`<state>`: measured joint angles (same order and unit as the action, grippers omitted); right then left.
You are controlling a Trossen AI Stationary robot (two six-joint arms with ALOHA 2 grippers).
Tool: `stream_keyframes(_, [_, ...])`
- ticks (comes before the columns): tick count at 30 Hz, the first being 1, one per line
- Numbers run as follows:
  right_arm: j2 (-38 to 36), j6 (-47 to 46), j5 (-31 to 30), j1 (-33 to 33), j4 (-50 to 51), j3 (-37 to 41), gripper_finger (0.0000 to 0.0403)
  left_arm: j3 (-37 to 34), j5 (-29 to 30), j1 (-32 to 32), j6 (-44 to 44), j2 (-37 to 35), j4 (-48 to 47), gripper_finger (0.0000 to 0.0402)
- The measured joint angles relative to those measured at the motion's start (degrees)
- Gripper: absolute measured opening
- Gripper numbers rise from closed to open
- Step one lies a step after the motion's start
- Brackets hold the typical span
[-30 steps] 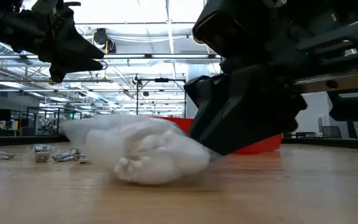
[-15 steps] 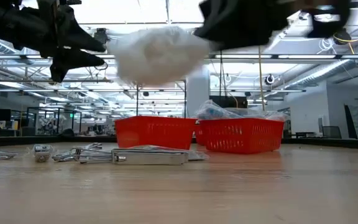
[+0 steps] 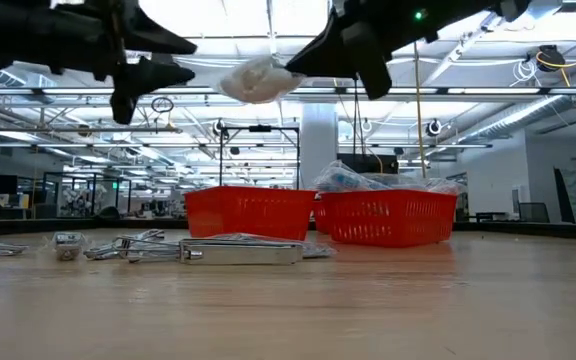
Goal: Pick & Place Travel size toiletries
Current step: Put the transparent cotton pack into the top left red bin
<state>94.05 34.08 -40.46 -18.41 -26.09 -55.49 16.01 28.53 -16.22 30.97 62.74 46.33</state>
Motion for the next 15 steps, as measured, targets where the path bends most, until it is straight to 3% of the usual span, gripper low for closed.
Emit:
stream_keyframes(6, [0.1, 4.4, 0.2, 2.1, -7.3, 1.9, 0.0000, 2.6, -0.1, 3.9, 6.7, 6.6, 1.2, 0.0152])
stream_keyframes(9, [0.0, 5.9, 3.3, 2.6, -8.2, 1.9, 0.0000, 4.7, -0.1, 5.6, 9.5, 9.6, 1.2, 0.0152])
stream_keyframes(15, [0.0, 5.5, 6.1, 3.8, -8.0, 1.9, 0.0000, 8.5, -2.1, 7.3, 8.2, 13.2, 0.9, 0.0152])
